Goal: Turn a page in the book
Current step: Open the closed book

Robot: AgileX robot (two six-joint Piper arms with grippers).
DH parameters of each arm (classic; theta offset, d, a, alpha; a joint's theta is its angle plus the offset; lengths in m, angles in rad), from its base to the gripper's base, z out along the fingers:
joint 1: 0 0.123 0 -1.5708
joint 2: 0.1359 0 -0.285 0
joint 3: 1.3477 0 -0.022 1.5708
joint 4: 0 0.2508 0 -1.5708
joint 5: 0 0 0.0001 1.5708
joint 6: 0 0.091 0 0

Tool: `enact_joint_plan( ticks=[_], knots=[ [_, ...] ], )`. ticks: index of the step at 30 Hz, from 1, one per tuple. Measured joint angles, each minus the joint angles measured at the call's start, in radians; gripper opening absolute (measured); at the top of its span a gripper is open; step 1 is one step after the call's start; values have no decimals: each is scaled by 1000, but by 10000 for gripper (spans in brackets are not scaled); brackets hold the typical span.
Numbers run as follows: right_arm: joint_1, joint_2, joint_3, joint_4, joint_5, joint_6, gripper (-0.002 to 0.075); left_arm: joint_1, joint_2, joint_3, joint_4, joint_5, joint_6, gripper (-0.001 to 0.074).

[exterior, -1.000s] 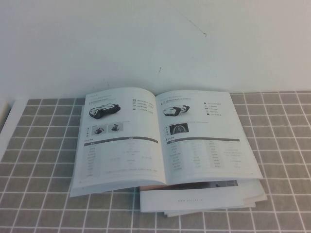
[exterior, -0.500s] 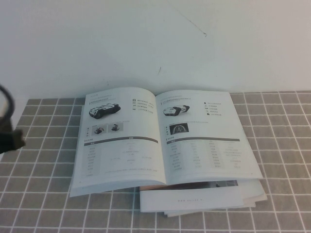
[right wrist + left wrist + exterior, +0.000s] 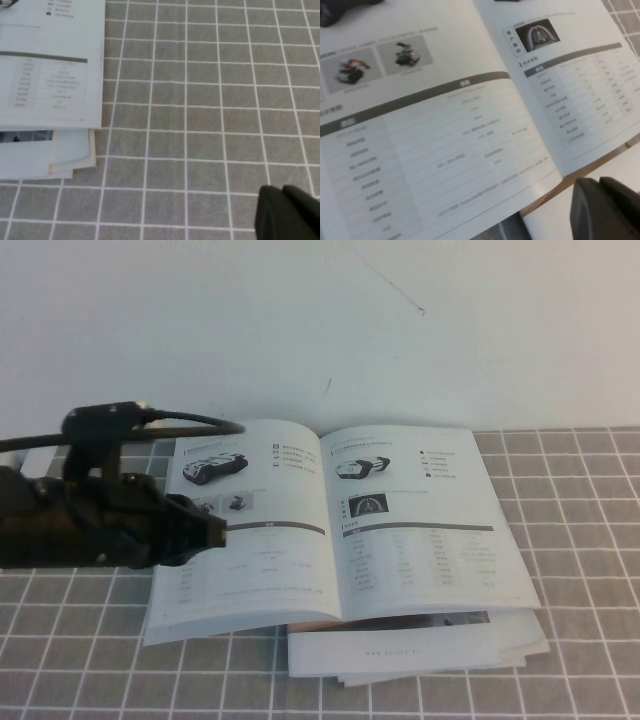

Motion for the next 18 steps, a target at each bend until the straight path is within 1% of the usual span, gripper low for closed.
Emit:
enact_joint_plan(
  ticks=[3, 5, 7, 11, 15, 18],
  knots=[
    [0, 36, 0, 37, -11, 23, -2, -51, 66, -38, -20, -2, 20, -4],
    [0, 69, 0, 107, 10, -14, -2, -85, 102, -62, -22, -4, 27, -4],
    [0, 103, 0, 195, 39, -113, -2, -118, 133, -84, -22, -6, 37, -4],
    [0, 212, -3, 311, 44, -419, -2, -168, 164, -100, 12, -72, 46, -4],
    [0, 377, -63, 375, 41, -526, -2, -194, 191, -106, 12, -196, 46, -4],
    [2, 538, -151, 418, 30, -594, -2, -194, 225, -140, 42, -244, 57, -4]
  ],
)
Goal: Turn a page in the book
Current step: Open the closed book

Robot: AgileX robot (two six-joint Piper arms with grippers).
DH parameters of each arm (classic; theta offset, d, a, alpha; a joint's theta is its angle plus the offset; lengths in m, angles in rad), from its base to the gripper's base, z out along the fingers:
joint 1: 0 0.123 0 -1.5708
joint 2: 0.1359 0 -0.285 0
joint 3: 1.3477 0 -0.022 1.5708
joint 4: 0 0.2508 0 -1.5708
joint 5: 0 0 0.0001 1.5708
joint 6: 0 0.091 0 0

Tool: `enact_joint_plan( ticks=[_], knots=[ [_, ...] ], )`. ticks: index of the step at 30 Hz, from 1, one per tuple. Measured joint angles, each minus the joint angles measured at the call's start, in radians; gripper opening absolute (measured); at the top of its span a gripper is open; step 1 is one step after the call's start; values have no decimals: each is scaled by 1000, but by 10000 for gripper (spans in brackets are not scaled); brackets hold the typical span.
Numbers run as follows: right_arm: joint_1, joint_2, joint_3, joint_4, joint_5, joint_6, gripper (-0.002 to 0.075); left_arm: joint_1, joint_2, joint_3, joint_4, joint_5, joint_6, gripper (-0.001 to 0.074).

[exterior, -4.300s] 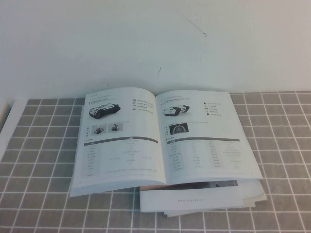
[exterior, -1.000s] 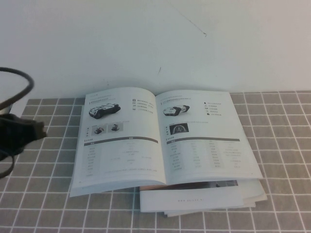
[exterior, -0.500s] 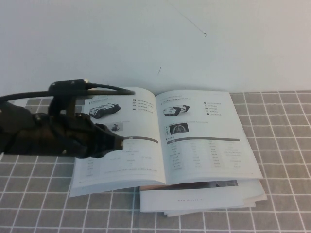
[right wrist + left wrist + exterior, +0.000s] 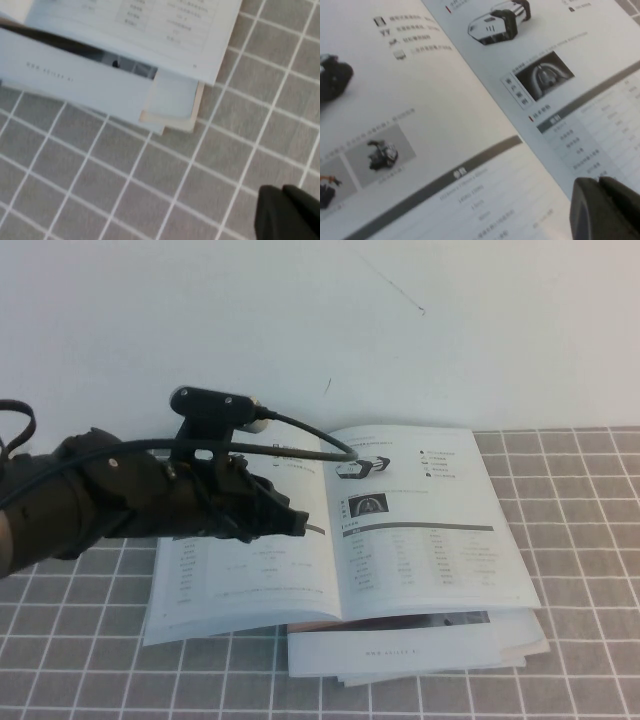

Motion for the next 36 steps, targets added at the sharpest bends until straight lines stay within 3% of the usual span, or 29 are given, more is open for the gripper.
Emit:
enact_joint_plan(
  ticks=[6, 12, 23, 36],
  knots=[
    [0, 287, -224, 97, -8, -72, 35, -4, 117, -102, 30, -16, 2, -4],
    [22, 511, -384, 187, 83, -91, 224, -9, 228, -159, 34, -29, 4, -4],
    [89, 783, -548, 321, -8, -151, 536, -9, 296, -161, 48, -33, -2, -4],
    [89, 983, -643, 474, -1, -231, 571, -9, 323, -161, 39, -24, -10, -4]
  ],
)
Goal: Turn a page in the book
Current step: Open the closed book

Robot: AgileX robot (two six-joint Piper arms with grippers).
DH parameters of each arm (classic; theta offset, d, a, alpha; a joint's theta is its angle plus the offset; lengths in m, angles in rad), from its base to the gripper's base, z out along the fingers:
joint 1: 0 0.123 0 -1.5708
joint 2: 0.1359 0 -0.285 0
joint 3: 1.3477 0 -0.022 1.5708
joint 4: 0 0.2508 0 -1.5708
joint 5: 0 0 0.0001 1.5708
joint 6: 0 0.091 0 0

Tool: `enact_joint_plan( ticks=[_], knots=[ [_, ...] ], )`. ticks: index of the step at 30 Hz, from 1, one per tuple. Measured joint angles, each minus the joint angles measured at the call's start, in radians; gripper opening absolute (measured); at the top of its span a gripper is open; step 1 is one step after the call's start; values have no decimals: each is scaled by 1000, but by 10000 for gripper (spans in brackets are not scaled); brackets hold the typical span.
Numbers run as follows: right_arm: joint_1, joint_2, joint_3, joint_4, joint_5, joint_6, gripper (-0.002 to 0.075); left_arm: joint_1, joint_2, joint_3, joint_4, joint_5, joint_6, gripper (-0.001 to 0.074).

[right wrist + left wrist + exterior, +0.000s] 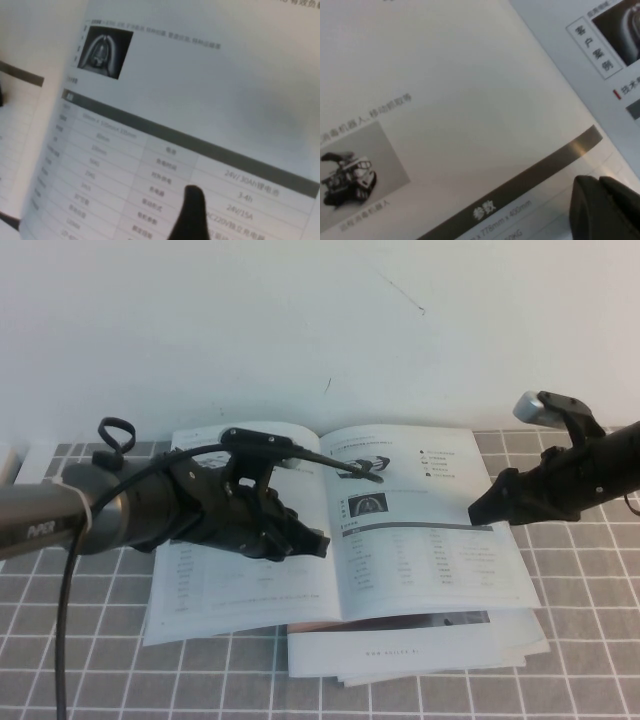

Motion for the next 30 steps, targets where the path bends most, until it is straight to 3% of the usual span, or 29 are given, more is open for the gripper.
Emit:
enact_joint_plan(
  ticks=[30],
  knots=[
    [0, 76, -10, 64, -2, -101, 571, 0, 53, -8, -16, 0, 0, -4]
  ],
)
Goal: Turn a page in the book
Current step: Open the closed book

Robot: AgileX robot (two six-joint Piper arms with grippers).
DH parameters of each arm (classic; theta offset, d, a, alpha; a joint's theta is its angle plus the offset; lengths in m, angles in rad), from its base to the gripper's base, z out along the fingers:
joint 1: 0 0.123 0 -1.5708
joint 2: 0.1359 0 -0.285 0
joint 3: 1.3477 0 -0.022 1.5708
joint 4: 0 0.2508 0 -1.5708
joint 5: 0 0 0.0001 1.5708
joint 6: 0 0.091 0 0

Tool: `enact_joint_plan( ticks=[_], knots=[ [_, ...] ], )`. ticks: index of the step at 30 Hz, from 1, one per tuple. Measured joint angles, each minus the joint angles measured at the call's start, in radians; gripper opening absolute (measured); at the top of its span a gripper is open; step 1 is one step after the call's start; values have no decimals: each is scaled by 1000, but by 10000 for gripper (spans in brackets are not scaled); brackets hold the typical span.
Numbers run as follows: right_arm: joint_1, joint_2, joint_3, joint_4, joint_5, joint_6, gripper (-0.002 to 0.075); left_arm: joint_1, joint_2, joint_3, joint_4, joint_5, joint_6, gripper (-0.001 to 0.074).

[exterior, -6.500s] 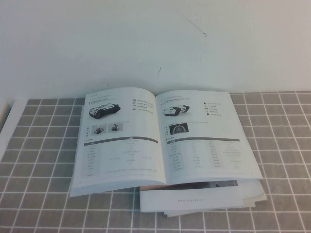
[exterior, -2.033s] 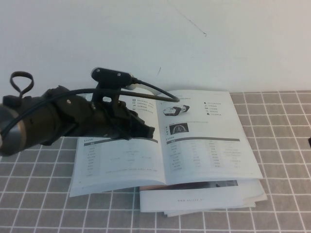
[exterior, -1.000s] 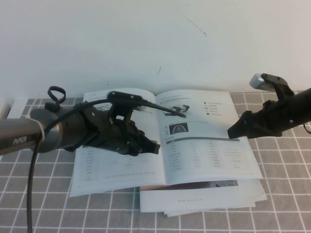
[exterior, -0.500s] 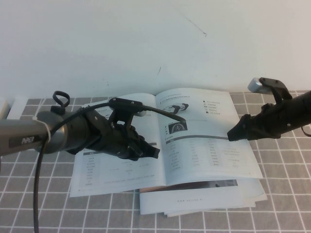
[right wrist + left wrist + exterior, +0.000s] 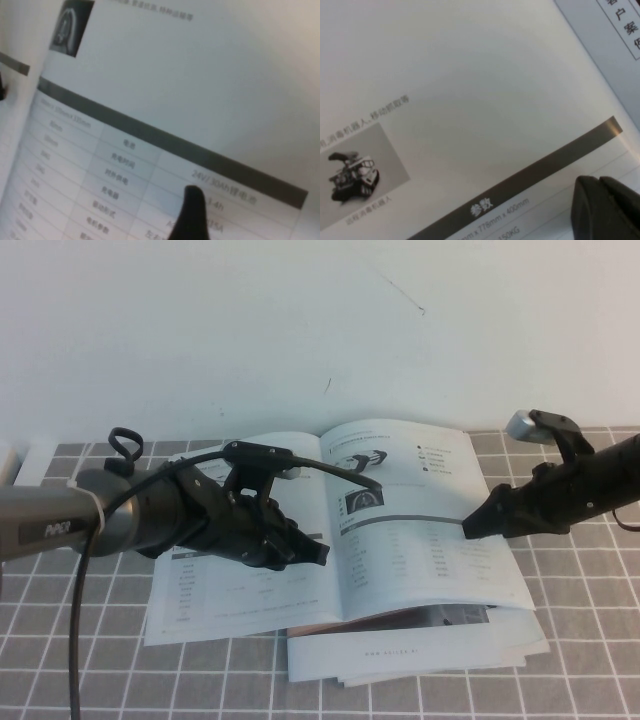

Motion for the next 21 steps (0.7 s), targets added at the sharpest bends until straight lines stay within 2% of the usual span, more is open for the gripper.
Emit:
enact_joint_plan(
  ticks=[13, 21],
  knots=[
    [0, 6, -192, 15, 206, 35, 571, 0, 0, 0, -6, -1, -1, -4],
    [2, 6, -280, -148, 226, 160, 571, 0, 0, 0, -8, -1, -1, -4]
  ],
)
